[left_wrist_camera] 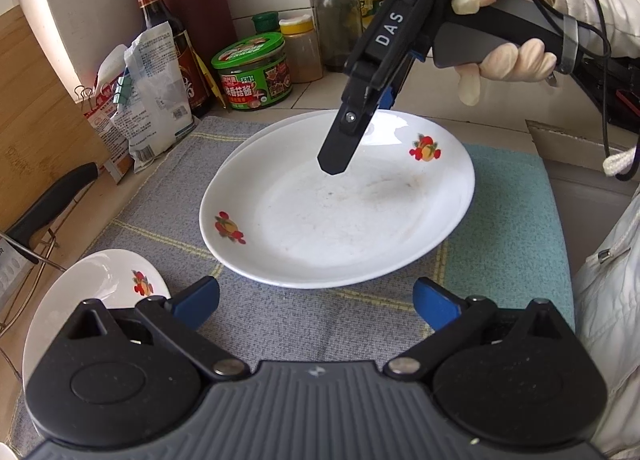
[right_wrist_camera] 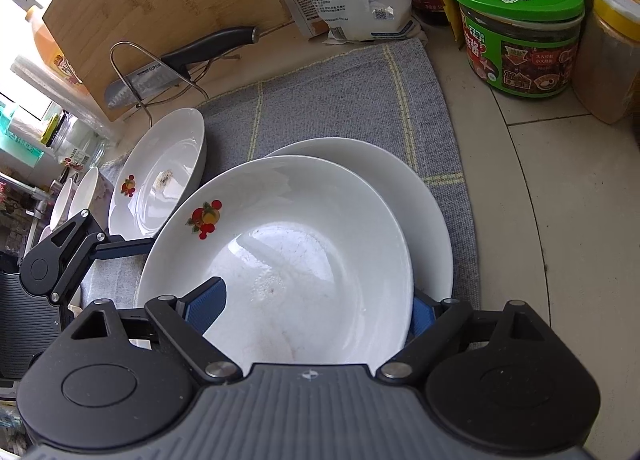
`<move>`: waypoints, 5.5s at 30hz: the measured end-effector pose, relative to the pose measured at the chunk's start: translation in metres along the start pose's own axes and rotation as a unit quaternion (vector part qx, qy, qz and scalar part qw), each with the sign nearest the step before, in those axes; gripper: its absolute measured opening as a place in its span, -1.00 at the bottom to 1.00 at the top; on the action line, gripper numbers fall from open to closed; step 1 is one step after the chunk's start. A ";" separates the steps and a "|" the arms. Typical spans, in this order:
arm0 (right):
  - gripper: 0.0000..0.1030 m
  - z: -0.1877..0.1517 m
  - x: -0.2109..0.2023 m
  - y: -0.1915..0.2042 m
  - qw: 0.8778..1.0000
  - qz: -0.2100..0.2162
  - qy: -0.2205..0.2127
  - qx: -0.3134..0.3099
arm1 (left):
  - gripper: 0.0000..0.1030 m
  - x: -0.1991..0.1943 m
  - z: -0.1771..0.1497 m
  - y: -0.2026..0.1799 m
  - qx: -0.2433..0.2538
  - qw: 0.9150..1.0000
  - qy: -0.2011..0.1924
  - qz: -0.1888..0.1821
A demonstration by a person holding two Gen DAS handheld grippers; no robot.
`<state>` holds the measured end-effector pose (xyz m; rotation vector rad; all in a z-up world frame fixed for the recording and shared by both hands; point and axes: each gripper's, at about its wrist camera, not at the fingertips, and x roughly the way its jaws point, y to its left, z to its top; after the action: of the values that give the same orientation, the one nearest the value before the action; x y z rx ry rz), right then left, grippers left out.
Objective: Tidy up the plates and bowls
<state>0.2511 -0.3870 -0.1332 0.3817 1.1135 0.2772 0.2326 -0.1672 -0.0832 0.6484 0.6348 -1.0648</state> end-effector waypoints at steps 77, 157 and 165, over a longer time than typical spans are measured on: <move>1.00 -0.091 0.033 0.229 0.952 -0.154 -0.122 -0.233 | 0.99 -0.170 -0.124 0.008 -0.270 0.936 -0.049 0.221; 1.00 -0.026 0.142 0.221 0.953 -0.141 -0.145 -0.224 | 0.98 0.002 -0.024 0.228 -0.254 0.963 0.077 0.056; 1.00 -0.020 0.144 0.218 0.954 -0.143 -0.140 -0.221 | 0.95 0.026 -0.025 0.236 -0.259 0.961 0.092 0.025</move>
<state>0.2870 -0.1289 -0.1642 -0.1384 0.7841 0.1993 0.4562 -0.0831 -0.0790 0.3024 1.0112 -0.7479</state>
